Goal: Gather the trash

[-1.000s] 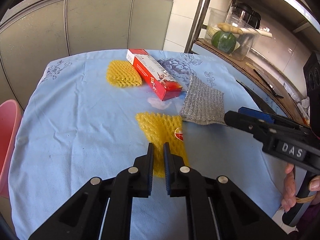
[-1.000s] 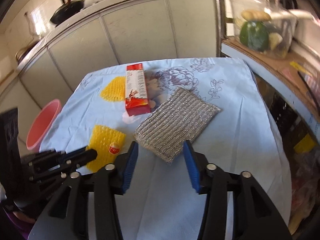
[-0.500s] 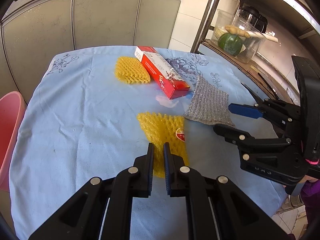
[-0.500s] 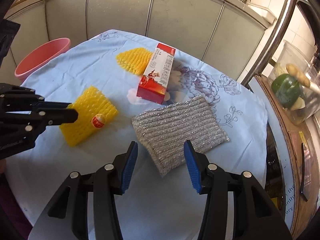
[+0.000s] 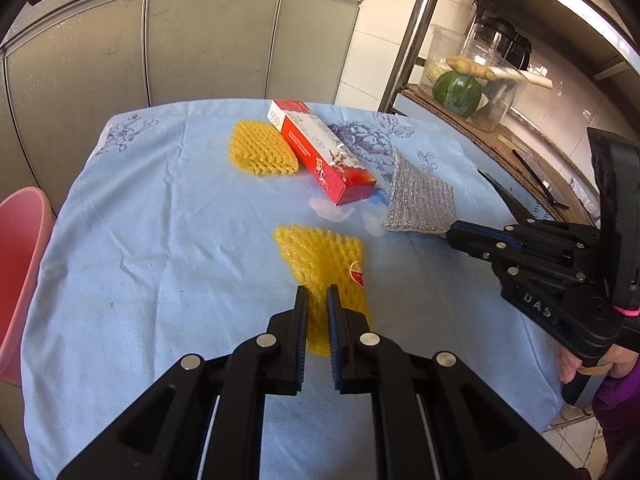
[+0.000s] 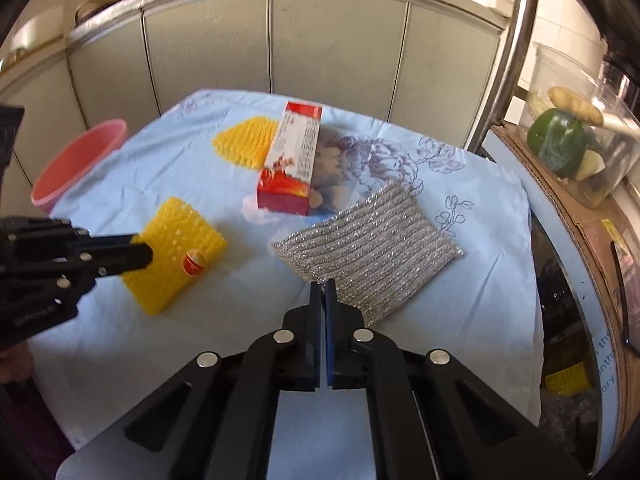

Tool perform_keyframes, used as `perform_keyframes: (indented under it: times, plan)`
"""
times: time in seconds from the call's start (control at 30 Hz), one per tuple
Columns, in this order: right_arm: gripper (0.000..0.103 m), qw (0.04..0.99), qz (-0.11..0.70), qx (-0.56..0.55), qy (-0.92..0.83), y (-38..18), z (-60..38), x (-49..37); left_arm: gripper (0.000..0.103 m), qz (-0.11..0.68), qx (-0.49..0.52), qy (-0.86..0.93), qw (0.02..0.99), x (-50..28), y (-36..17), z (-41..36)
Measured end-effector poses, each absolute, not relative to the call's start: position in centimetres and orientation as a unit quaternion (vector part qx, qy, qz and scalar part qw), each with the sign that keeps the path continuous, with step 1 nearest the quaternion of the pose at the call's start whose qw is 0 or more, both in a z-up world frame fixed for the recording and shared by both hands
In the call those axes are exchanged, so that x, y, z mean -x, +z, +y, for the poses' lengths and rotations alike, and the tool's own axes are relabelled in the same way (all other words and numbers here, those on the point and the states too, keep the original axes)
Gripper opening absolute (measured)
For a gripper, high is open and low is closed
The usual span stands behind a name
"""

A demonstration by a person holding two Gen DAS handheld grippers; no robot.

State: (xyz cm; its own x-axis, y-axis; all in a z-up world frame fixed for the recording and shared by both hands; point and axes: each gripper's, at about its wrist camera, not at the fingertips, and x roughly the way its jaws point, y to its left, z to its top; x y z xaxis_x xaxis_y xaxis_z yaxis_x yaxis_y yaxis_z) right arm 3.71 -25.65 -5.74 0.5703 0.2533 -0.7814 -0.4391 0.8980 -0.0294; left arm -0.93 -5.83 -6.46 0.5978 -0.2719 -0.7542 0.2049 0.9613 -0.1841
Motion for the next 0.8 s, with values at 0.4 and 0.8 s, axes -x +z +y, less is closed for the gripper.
perform_keyframes:
  times: [0.4,0.8]
  plan:
    - [0.002,0.900,0.373,0.000,0.227,-1.0,-26.8,-2.1,0.009,0.384,0.051,-0.123,0.914,2.1,-3.9,-4.5]
    - [0.002,0.906,0.347,-0.012,0.244,2.0,-25.8,-0.8,0.009,0.361,0.066,-0.109,0.924,3.1,-2.6,-2.5]
